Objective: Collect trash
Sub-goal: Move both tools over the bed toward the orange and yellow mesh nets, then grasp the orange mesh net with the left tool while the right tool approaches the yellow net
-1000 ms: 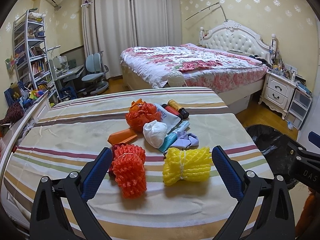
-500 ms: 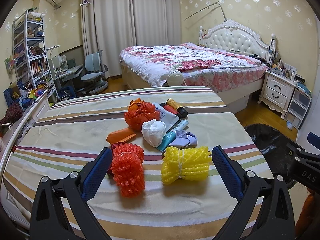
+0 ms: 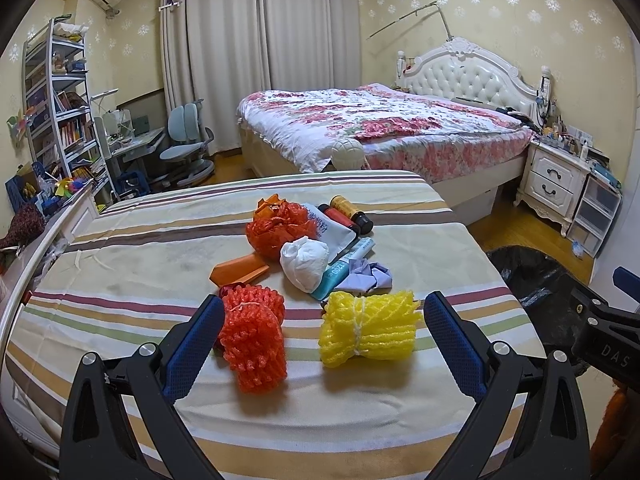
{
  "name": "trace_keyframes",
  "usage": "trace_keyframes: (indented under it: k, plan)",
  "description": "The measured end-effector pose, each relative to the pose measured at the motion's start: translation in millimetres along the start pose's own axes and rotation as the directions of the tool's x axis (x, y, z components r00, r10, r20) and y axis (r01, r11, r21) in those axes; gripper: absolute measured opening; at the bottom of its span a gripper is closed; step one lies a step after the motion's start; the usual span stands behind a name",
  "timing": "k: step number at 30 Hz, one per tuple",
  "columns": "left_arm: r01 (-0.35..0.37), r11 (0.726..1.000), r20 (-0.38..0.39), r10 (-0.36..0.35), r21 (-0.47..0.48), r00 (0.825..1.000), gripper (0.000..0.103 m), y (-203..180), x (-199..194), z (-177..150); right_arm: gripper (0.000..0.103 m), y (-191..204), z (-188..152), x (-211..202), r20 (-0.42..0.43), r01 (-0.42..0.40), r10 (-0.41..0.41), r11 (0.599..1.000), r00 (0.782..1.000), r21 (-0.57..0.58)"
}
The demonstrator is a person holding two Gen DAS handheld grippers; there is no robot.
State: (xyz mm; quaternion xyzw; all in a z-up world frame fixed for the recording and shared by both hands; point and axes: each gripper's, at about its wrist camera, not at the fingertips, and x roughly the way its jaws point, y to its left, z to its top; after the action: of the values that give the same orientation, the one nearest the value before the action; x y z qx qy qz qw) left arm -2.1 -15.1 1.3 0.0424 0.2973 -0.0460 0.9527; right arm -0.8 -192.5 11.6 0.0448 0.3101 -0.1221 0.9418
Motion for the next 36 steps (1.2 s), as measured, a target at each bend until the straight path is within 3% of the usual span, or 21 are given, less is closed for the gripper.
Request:
trace_keyframes:
  k: [22, 26, 33, 36]
  plan:
    - [0.008, 1.0, -0.009, -0.008, 0.012, 1.0, 0.097, -4, -1, 1, 0.099, -7, -12, 1, -0.004, 0.002, -0.002, 1.0, 1.0, 0.009]
    - [0.001, 1.0, -0.024, -0.001, 0.003, 1.0, 0.097, 5, 0, 0, 0.081, -9, -16, 1, -0.004, 0.014, -0.014, 1.0, 1.0, 0.004]
    - [-0.043, 0.999, -0.029, 0.043, -0.019, 0.999, 0.095, 41, -4, -10, 0.075, -4, -28, -1, -0.022, -0.018, 0.018, 1.0, 1.0, -0.005]
    - [-0.074, 0.997, -0.032, 0.074, -0.021, 0.997, 0.087, 55, -5, -14, 0.075, 6, -30, -1, -0.033, -0.033, 0.033, 0.999, 0.999, -0.021]
